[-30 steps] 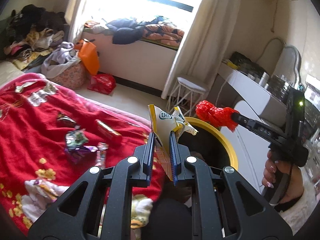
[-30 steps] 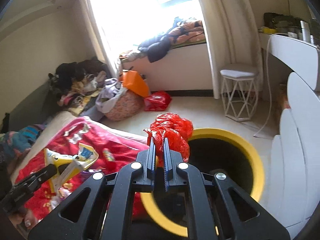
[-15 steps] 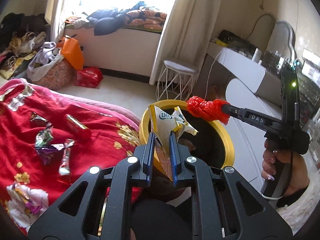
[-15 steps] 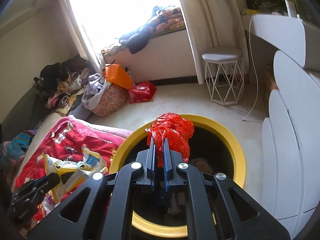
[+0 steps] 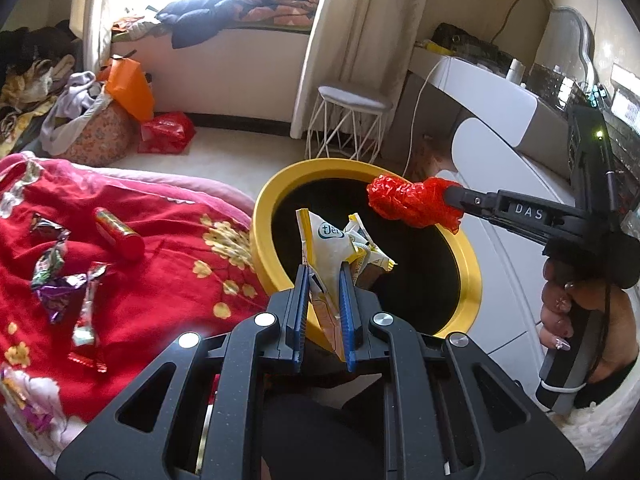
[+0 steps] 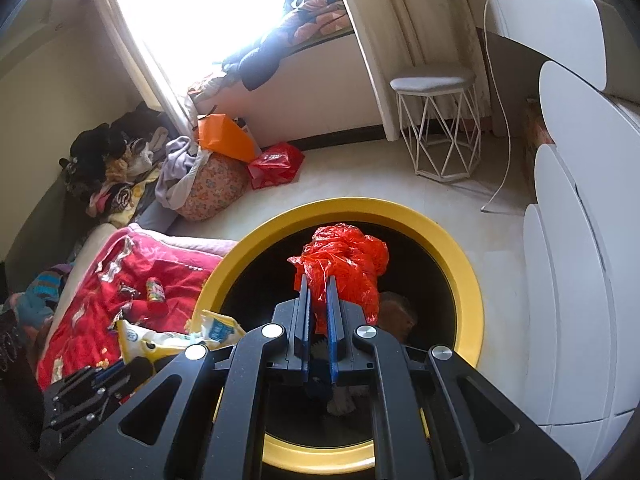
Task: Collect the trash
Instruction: 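Carry yellow wrapper and red bag over the yellow bin and open both grippers, then move both open grippers back over the wrappers on the bedspread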
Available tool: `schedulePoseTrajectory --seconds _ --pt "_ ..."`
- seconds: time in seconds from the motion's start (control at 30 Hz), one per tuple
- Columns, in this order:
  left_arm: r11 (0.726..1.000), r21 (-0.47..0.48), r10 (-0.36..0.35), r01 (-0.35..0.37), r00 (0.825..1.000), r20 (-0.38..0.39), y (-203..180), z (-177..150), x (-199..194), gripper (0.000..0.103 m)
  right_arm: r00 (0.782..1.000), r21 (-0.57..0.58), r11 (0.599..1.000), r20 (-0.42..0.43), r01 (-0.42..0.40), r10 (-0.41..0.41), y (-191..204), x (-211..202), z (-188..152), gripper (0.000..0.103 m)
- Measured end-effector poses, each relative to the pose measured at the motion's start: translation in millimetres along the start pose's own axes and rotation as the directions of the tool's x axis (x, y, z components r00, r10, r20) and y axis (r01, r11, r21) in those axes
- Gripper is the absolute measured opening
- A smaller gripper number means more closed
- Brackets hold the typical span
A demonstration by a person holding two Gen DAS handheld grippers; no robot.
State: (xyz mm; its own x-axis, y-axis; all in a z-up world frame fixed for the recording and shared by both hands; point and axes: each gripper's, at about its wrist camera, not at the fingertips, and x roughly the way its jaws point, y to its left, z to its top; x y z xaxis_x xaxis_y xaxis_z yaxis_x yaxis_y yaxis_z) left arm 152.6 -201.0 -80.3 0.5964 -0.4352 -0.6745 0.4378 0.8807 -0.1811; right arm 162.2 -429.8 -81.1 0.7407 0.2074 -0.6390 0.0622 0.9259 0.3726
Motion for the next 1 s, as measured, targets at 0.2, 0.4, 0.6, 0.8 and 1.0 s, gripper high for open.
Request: schedulePoseTrajectory --seconds 0.2,0.4,0.6,0.8,1.0 --pt "1.0 0.017 -0.012 0.012 1.0 0.0 -5 2 7 0.027 1.0 0.027 1.0 -0.004 -0.015 0.015 -7 1 1 0.013" --pt "0.999 -0.039 -0.006 0.009 0.998 0.062 4 8 -8 0.09 1.0 0.009 1.0 0.005 0.004 -0.004 -2 1 0 0.049" --pt "0.996 -0.073 0.052 -0.044 0.992 0.113 15 10 -29 0.093 0.999 -0.047 0.999 0.048 0.017 -0.015 18 -6 0 0.057" --pt "0.991 -0.109 0.099 -0.083 0.984 0.148 30 9 -48 0.093 0.997 -0.086 0.996 0.081 -0.008 0.015 37 -16 1 0.061" --pt "0.984 -0.138 0.14 -0.116 0.974 0.18 44 9 -69 0.093 0.994 -0.136 0.99 0.102 -0.031 0.046 58 -23 -1 0.065"
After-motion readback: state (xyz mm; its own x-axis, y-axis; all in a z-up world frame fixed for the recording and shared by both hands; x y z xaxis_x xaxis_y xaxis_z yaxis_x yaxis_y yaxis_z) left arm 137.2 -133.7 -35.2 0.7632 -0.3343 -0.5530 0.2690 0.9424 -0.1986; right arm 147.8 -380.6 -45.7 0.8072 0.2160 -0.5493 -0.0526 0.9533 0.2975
